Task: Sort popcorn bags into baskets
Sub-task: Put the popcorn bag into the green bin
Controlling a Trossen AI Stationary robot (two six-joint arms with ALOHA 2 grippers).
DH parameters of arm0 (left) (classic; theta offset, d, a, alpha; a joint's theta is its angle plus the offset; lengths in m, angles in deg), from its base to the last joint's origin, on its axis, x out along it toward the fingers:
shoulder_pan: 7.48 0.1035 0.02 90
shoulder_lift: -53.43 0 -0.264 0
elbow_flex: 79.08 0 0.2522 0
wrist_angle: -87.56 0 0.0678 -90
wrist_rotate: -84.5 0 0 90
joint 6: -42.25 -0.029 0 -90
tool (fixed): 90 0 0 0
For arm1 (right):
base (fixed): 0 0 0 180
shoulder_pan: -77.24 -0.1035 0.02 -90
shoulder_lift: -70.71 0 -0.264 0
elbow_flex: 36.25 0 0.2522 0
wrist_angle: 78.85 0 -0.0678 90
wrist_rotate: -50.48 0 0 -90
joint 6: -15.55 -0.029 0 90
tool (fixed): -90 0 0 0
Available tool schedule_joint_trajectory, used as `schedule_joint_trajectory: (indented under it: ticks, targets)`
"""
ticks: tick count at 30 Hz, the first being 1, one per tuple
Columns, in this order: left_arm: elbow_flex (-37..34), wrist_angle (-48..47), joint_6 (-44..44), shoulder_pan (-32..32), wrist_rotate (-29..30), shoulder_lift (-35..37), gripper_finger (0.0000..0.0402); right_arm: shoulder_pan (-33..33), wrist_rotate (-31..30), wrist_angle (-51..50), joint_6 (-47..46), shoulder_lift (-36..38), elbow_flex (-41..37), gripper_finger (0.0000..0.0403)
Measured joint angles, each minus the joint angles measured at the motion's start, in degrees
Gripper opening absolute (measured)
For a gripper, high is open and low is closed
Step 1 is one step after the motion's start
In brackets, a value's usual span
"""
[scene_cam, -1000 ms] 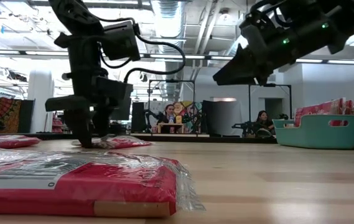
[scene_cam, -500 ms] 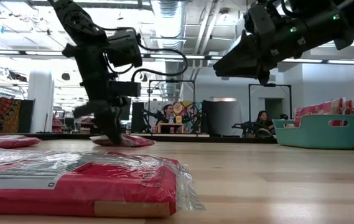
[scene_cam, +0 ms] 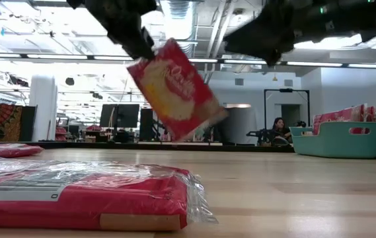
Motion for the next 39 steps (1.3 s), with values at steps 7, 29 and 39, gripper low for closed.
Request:
schedule_joint_trajectory:
  ticks: [7,29,39]
  targets:
    - [1.58,0.77,0.98,-0.15,-3.02,0.70,0.0000,2.15,1.01,-2.60,6.62,-5.02,8.00,0.0252]
    - [1.69,3.94,0.35,-3.28,-5.48,0.83,0.0000,5.57,9.43,-9.41,4.93,-9.74,14.23,0.0022]
    - [1.32,-5.27,2.63,-3.28,15.27,0.85,0.0058,8.74,2.13,-31.71,-7.32,2.18,14.23,0.0018]
